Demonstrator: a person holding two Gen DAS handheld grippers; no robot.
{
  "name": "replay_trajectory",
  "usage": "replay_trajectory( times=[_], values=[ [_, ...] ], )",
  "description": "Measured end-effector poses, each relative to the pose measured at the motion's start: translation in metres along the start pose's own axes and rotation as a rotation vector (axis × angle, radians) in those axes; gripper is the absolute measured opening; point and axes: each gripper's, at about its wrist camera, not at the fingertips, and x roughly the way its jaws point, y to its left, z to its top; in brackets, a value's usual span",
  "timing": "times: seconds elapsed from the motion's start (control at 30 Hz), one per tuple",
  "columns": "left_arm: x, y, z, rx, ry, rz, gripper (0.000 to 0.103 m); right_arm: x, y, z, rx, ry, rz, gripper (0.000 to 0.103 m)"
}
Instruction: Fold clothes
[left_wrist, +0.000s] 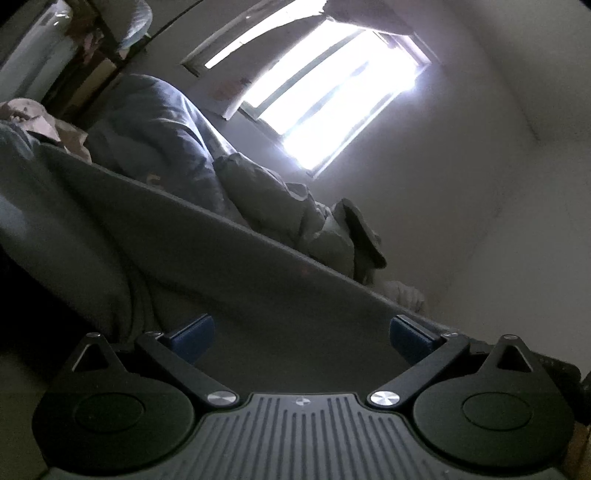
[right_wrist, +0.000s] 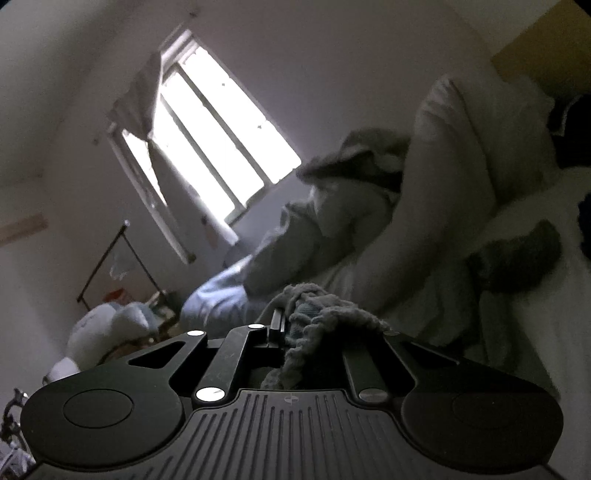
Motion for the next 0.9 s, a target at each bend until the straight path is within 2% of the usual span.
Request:
replay_trajectory(
  times=[0.27,0.53,0.7,0.9],
  values=[
    [0.009,0.003,-0.001,-0.032,-0.006,-0.01,0.103,0.055,0.001,0.04,-0.053,-0.03,-0.041,0.009],
    [0.016,0.003,-0.007,-0.003,0.017,-0.007,0.103,0.134,-0.026,0.063,-0.119,0.001,-0.117,0.009],
    [0.026,0.005,-0.014,0.025,0.05,0.014,0.103,0.192,-0.045,0.057,-0.169,0.059,-0.158,0.009],
    [0.039,0.007,-0.024,0.054,0.099,0.044,0.103,0.266,-0.09,0.014,-0.168,0.202,-0.239,0.01]
  ],
)
